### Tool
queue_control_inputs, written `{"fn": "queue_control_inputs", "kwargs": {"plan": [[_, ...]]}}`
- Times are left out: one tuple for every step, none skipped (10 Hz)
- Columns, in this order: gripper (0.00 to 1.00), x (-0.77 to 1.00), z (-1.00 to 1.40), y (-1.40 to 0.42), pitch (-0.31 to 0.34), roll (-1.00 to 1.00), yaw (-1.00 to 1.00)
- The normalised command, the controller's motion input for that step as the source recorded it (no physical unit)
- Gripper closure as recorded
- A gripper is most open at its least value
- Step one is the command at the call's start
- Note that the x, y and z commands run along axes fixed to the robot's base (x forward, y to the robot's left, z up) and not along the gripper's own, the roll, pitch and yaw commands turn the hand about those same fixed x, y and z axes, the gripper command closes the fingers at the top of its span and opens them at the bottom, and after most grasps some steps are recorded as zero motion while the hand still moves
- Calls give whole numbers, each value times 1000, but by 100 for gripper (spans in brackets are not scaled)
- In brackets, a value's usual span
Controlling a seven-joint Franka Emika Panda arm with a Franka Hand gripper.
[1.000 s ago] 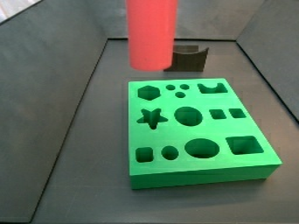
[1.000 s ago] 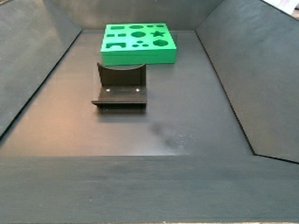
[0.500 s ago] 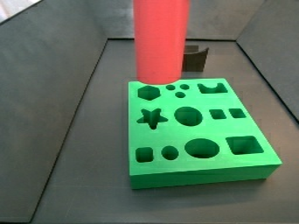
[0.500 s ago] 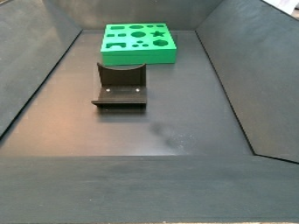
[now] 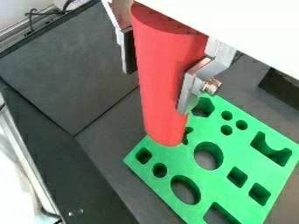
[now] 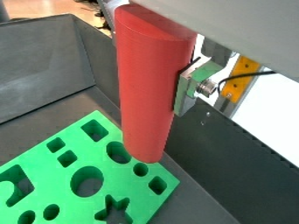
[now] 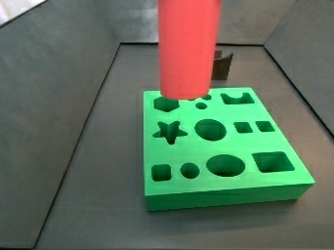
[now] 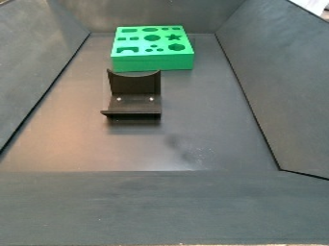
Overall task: Pick up the oval object. Move up. Move to above the board. Insert the oval object.
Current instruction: Insert the oval object.
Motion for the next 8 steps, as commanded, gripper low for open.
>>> {"fn": "queue_control_inputs", "kwargs": {"plan": [[100, 800, 0, -23, 51, 37, 109], [100, 860, 20, 0, 70, 60, 91], [100, 949, 91, -6, 101, 119, 74], [100, 1000, 0, -94, 114, 53, 63], [100, 0, 9, 0, 0, 23, 0], [100, 0, -40, -143, 0, 10, 0], [100, 914, -286, -277, 20, 0, -37], [100, 1000, -226, -180, 13, 0, 0]]}}
